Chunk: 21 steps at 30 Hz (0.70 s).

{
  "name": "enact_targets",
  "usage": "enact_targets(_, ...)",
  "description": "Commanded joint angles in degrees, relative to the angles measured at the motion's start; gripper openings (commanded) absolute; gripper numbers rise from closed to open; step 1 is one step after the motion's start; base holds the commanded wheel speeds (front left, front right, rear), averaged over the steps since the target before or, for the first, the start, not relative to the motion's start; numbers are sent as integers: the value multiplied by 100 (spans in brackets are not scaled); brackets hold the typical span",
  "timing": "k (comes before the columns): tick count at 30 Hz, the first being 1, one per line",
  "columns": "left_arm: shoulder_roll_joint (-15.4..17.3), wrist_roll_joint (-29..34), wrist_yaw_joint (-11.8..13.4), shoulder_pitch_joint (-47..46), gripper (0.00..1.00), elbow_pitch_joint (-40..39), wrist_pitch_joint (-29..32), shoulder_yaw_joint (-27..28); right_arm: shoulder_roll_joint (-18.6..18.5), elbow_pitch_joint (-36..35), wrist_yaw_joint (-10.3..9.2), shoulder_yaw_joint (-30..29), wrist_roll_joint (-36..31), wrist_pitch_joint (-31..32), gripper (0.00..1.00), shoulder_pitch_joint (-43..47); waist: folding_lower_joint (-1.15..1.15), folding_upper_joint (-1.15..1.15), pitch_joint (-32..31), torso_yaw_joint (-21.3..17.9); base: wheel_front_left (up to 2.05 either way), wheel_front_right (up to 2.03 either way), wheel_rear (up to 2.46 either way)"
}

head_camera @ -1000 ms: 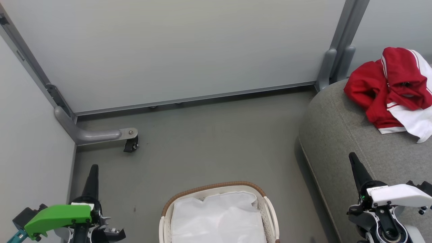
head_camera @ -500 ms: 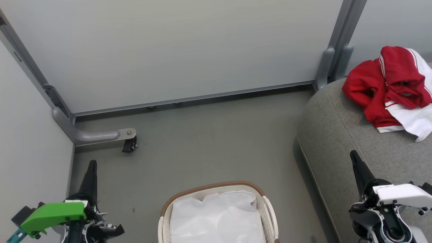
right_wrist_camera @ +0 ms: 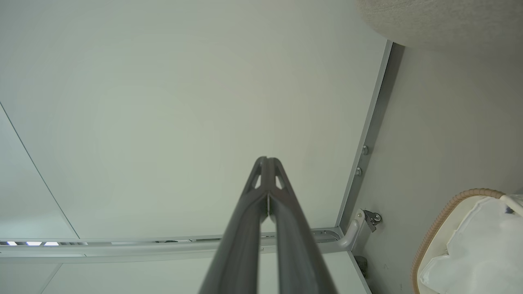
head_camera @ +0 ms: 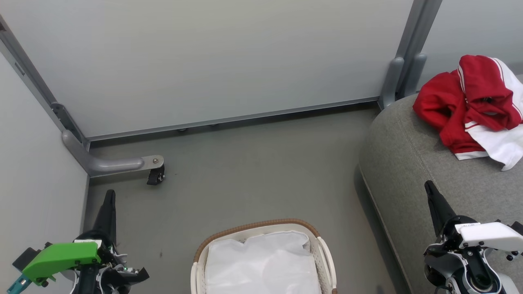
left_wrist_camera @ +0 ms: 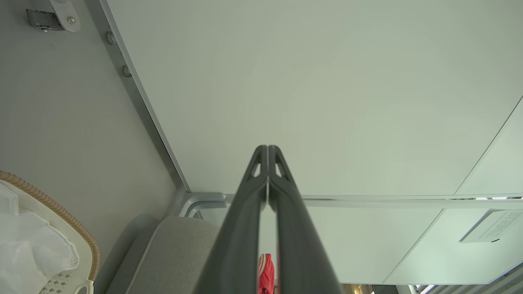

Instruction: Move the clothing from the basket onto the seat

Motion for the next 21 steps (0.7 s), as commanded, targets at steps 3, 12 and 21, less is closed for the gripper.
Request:
enact_targets(3,29,-19,-24,-59,0,-12,17,15,-34,-25,-3,-11,19,19,0,46,0,0,0,0,0,0,0)
enact_targets(12,29,-18,-24,-59,0,-13,16,15,-34,-25,-2,-11,19,18,0,46,0,0,0,0,0,0,0)
enact_targets(21,29,-19,-24,-59,0,-13,16,15,-34,-25,-2,-11,19,18,0,46,0,0,0,0,0,0,0)
